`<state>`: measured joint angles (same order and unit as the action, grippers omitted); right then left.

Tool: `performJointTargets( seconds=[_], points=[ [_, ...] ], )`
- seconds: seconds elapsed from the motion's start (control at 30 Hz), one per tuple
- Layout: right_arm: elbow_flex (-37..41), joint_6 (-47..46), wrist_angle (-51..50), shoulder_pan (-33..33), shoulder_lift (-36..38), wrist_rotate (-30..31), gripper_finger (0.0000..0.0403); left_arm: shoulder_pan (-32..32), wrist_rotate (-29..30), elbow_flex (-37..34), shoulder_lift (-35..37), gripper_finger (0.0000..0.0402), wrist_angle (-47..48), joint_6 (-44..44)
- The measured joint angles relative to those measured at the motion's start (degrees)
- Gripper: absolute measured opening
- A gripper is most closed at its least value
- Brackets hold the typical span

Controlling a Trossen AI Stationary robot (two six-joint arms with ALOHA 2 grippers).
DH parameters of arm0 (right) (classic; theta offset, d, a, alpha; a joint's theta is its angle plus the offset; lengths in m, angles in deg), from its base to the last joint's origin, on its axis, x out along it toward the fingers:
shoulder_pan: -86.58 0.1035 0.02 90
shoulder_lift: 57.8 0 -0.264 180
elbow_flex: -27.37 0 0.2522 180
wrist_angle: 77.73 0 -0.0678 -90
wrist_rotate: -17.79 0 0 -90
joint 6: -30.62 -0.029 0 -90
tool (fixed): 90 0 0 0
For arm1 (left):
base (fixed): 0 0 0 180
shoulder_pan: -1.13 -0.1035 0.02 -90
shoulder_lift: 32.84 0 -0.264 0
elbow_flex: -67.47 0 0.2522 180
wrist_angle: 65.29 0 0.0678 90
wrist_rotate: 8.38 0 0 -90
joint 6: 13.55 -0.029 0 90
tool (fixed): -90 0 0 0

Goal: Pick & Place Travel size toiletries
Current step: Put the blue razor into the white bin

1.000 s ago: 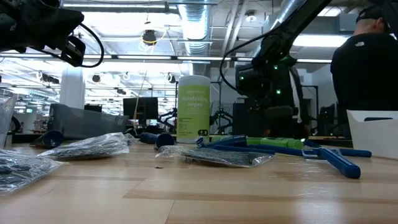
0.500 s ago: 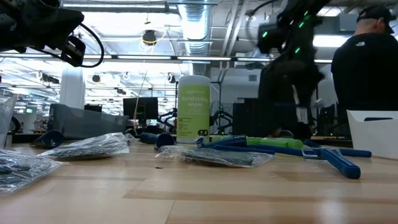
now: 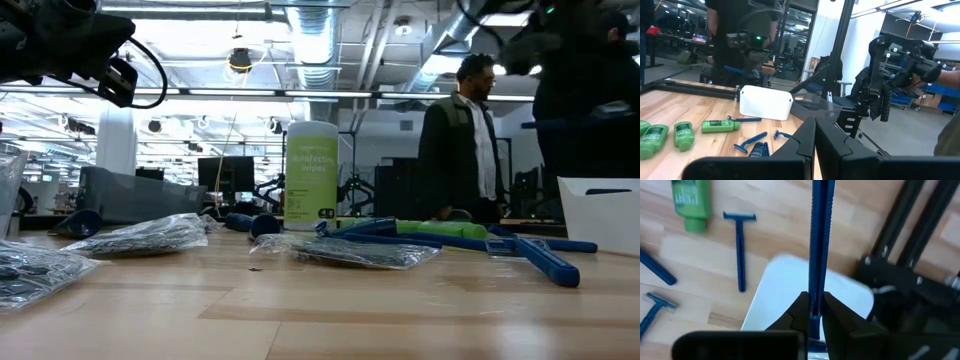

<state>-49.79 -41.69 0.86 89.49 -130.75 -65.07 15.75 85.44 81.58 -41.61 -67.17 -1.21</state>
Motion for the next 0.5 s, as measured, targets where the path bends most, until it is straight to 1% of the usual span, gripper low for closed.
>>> performJointTargets(
  seconds=[0.13, 0.27, 0.37, 0.5],
  points=[
    [-0.02, -9.78, -0.47, 7.41, -1.78, -0.82, 0.003, 0.0, 0.0, 0.01, -0.01, 0.0003, -0.21, 0.0],
    [-0.02, -16.56, -0.44, 13.23, -5.1, -1.35, 0.0026, 0.0, 0.0, 0.01, -0.02, 0.0003, -0.35, 0.0],
    [-0.02, -18.59, -0.59, 16.04, -8.38, -3.08, 0.003, 0.0, 0.0, 0.0, -0.01, 0.0003, -0.35, 0.0],
    [-0.02, -18.62, -0.22, 17.42, -12.89, -6.16, 0.0038, 0.0, 0.0, 0.0, -0.02, 0.0003, -0.35, 0.0]
  ],
)
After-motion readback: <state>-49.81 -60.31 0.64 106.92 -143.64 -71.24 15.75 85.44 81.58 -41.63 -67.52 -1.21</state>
